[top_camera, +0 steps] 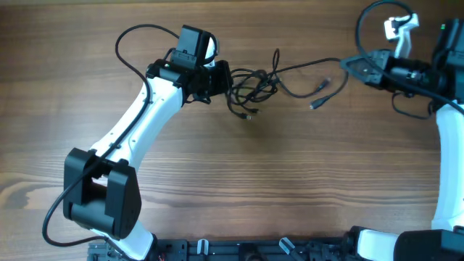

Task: Untangle cables

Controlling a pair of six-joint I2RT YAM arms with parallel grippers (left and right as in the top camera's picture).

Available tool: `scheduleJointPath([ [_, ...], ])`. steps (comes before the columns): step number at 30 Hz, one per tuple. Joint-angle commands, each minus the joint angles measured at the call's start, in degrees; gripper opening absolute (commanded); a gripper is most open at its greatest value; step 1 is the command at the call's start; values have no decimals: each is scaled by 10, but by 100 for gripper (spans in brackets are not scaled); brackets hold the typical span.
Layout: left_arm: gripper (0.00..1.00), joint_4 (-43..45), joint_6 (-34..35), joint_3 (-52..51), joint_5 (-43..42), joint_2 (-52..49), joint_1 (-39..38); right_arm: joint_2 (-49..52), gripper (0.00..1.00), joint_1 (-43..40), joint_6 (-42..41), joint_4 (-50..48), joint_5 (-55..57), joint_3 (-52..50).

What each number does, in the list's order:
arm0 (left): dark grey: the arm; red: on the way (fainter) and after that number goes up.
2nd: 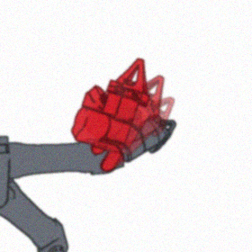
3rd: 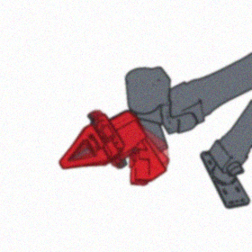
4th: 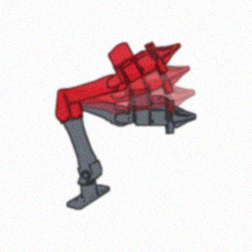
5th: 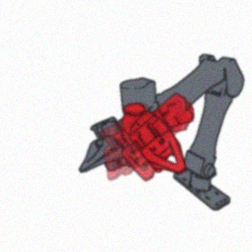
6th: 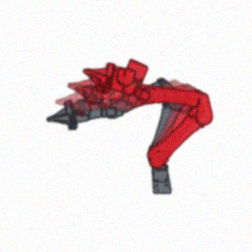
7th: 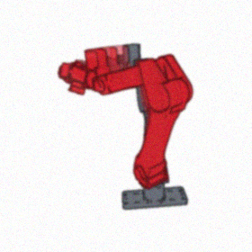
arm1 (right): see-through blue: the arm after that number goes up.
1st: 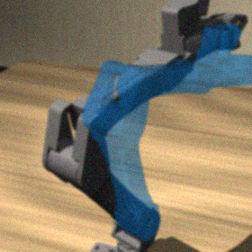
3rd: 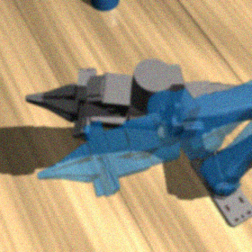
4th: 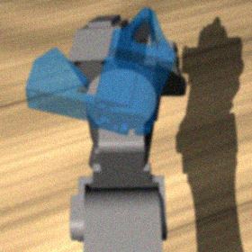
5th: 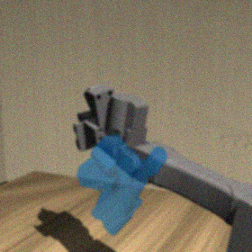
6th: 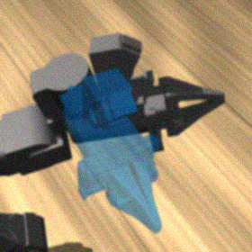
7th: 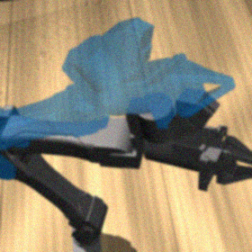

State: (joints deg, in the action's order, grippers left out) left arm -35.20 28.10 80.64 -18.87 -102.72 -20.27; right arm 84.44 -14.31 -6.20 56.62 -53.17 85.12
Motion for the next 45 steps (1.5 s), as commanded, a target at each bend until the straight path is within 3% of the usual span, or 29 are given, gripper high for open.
scheduleJointPath([
  [1,4,-7,-24,3,64,4,19,-23,4,-29,-26,-3,108,4],
  [8,4,-7,-39,3,63,4,19,-23,4,-24,-90,12,364,3],
  [12,4,-1,-66,3,32,4,17,-23,5,-16,-17,4,245,3],
  [16,4,35,-160,3,-148,4,17,-23,8,29,-13,-4,225,3],
  [19,4,49,-160,3,-208,4,17,-21,11,72,-13,-6,222,3],
  [25,4,52,-160,3,-267,4,8,16,16,126,-42,-51,222,3],
  [32,4,53,-157,3,-262,4,6,53,20,126,-27,-45,215,3],
  [38,4,102,-24,3,-261,4,6,53,36,126,-23,-29,200,3],
  [41,4,132,101,3,-273,4,6,53,37,131,2,-21,158,3],
  [45,4,150,209,3,-287,4,6,54,38,154,2,-26,158,3],
])
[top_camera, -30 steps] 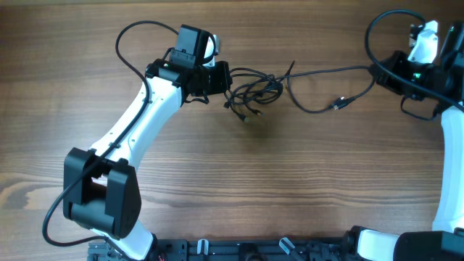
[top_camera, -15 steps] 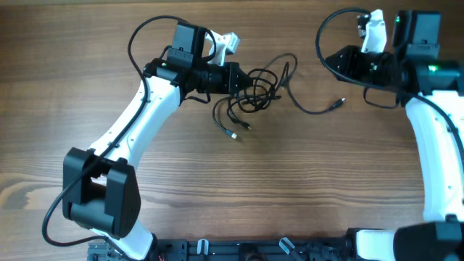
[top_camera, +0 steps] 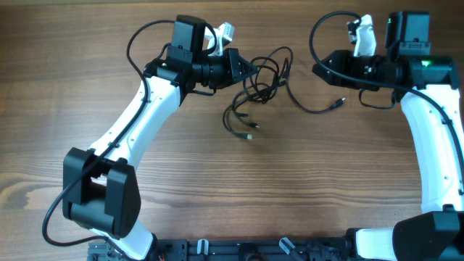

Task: Untangle cables

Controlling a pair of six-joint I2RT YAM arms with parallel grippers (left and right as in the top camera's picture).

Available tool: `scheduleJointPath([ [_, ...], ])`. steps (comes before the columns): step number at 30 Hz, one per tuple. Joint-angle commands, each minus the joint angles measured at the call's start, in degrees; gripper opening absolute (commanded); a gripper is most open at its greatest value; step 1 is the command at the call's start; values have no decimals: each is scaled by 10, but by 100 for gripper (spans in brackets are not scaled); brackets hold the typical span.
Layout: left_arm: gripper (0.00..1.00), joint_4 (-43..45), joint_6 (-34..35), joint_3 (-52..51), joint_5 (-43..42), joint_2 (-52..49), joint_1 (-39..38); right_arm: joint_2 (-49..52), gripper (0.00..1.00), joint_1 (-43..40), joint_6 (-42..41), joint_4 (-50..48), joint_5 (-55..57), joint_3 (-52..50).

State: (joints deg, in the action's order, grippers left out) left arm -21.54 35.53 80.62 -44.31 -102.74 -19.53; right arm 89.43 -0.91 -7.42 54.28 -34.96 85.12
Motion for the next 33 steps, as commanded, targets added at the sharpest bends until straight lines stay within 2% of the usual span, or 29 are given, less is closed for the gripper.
scheduleJointPath([
  [1,4,19,162,3,-38,4,-1,4,38,29,14,-7,-24,3],
  [5,4,57,218,3,-67,4,-1,4,38,54,-10,-8,19,3],
  [10,4,108,253,3,-90,4,-1,8,38,62,-22,-7,30,-6],
  [22,4,111,254,3,-92,4,-1,100,37,106,-16,-18,48,-9],
  [26,4,111,254,3,-93,4,-1,135,36,118,-37,-38,92,-9],
  [30,4,111,254,3,-93,4,-1,144,26,118,-52,-70,114,-9],
  [33,4,111,251,3,-93,4,-1,144,4,118,-83,-90,164,-9],
])
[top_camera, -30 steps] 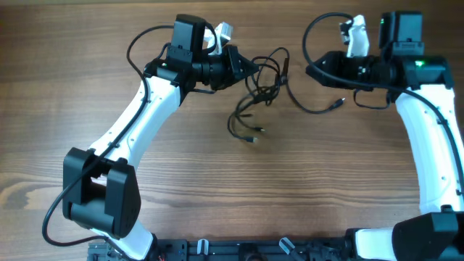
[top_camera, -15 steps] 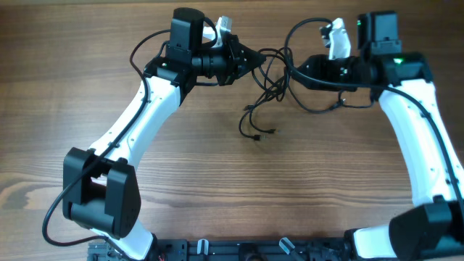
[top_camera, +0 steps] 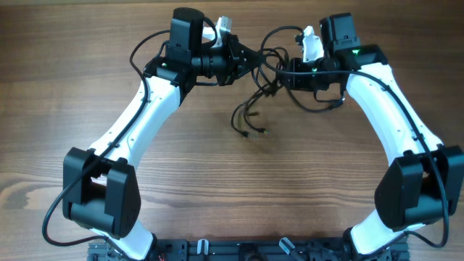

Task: Untangle cables

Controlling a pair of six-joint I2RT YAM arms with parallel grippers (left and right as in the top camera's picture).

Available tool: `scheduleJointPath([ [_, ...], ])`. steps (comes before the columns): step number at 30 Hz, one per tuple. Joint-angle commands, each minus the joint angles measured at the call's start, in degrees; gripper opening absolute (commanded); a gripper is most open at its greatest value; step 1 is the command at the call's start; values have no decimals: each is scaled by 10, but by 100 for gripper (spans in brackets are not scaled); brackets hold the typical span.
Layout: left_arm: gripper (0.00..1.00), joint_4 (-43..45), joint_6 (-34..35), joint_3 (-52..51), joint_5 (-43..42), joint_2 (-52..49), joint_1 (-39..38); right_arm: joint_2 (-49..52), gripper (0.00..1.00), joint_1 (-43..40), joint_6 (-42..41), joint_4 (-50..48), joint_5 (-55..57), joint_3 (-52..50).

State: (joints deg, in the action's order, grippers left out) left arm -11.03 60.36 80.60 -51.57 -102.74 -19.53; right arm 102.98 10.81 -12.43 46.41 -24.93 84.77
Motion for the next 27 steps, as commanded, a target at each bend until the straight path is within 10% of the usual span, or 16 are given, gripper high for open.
scheduleJointPath([
  [1,4,6,-1,3,-20,4,0,9,4,-2,-38,-13,79,-5],
  [18,4,-199,-300,3,78,4,75,0,4,-172,-37,3,23,-5],
  [27,4,-317,-378,3,340,4,109,-9,4,-230,-22,11,-51,-3],
])
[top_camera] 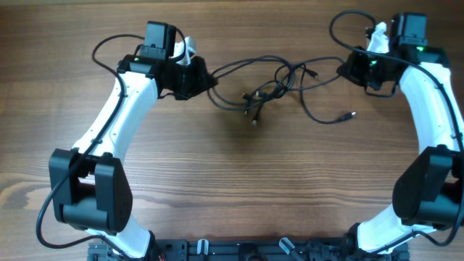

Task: Untangle cables

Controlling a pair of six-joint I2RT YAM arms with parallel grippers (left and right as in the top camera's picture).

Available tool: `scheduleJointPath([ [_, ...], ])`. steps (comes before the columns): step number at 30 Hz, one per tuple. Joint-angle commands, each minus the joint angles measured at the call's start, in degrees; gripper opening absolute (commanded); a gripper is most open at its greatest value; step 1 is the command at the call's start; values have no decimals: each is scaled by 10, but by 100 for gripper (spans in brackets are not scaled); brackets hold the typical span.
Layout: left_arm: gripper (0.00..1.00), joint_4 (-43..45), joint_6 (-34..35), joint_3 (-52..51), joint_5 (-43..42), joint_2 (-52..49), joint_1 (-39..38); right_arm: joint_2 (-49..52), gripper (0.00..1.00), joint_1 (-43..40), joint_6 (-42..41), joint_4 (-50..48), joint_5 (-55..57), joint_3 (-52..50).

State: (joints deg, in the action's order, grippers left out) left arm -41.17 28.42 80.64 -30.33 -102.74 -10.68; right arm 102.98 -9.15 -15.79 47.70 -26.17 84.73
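Observation:
A bundle of thin black cables (264, 90) hangs stretched between my two grippers over the far middle of the wooden table (232, 181). My left gripper (206, 80) is shut on the cables' left strands. My right gripper (344, 69) is shut on a strand at the right. The knot (255, 96) sits between them, with short plug ends dangling below it. One loose cable end (351, 114) curls down to the table under the right gripper.
Both arms' own black supply cables loop behind the wrists at the far left (109, 51) and far right (348, 22). The arm bases and a black rail (239, 250) stand along the near edge.
Both grippers have moved apart: the left one to the left, the right one far to the right. The cable bundle, bunched between them before, is now drawn out wide.
At first the left gripper held the tangle at the left while the right gripper held a strand far right. Then the right gripper stood closer in, and then right beside the left at the tangle. Now both are spread apart with the cables stretched between them.

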Motion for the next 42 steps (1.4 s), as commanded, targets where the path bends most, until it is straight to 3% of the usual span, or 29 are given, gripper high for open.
scheduleJointPath([
  [1,4,-20,-69,3,140,4,22,-15,4,-33,15,0,-40,-3],
  [6,4,-23,-102,9,173,33,57,-72,4,-41,24,11,-39,-3],
  [18,4,9,-117,30,176,293,146,-223,4,-88,5,14,30,-2],
  [24,4,-7,-117,30,171,306,174,-225,4,-172,-7,43,37,-2],
  [28,4,-11,-117,30,159,296,168,-225,4,-174,8,53,49,-2],
  [32,4,-11,-115,30,205,283,186,-225,4,-198,-12,51,106,-2],
  [37,4,-13,-54,30,215,269,244,-222,4,-236,-7,51,62,-2],
  [42,4,-14,-57,30,119,248,233,-222,4,-206,58,49,-56,-2],
])
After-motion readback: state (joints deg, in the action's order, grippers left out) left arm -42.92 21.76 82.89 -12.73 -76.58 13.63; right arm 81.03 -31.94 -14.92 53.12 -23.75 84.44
